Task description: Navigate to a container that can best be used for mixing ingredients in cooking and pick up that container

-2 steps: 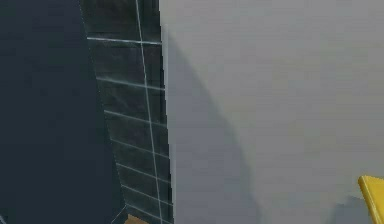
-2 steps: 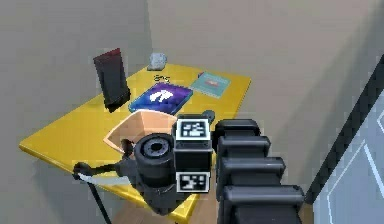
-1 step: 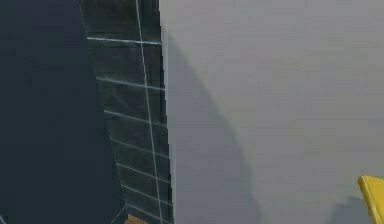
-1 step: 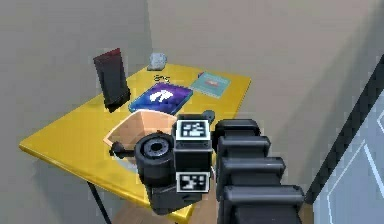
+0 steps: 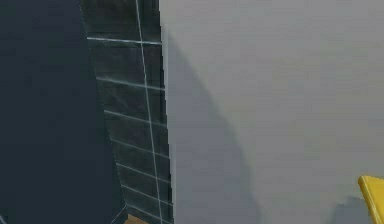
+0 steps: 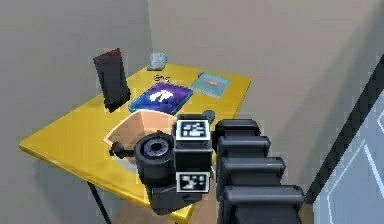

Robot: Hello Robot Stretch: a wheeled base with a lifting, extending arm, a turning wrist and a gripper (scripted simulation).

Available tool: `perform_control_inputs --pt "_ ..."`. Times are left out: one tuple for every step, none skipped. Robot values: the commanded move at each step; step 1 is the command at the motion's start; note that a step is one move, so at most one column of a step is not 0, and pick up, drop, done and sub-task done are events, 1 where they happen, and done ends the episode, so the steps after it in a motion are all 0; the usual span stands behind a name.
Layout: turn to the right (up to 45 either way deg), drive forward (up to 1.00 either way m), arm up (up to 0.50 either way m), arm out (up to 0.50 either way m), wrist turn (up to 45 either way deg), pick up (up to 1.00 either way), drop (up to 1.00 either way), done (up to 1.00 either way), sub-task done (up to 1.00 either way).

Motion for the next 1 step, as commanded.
perform_control_inputs --pt "0.0 0.0 0.0 0.0 0.0 0.0 0.0 1.0 0.0"
